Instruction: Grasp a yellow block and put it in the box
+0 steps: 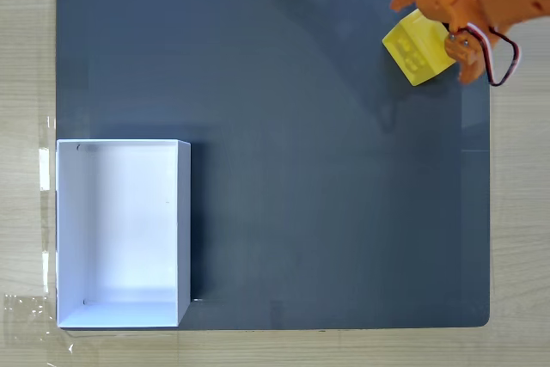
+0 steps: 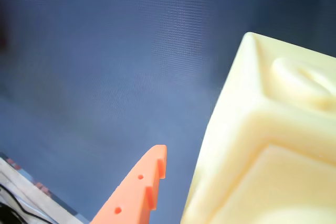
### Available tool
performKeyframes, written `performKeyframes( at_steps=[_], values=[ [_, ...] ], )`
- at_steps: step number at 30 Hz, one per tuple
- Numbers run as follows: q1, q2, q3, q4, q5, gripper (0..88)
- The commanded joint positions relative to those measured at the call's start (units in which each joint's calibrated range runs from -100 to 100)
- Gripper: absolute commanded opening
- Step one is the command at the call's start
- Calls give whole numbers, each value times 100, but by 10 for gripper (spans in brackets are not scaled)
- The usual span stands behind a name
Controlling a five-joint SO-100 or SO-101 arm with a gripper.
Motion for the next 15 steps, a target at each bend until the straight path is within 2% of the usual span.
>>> performKeyframes(
  at_steps=[1,5,11,15],
  values=[
    [-53,83,-222,-14,-15,463],
    [6,210,-222,-14,-20,455],
    [6,218,-222,-14,-10,277],
    [6,210,-222,-14,6,254]
  ],
)
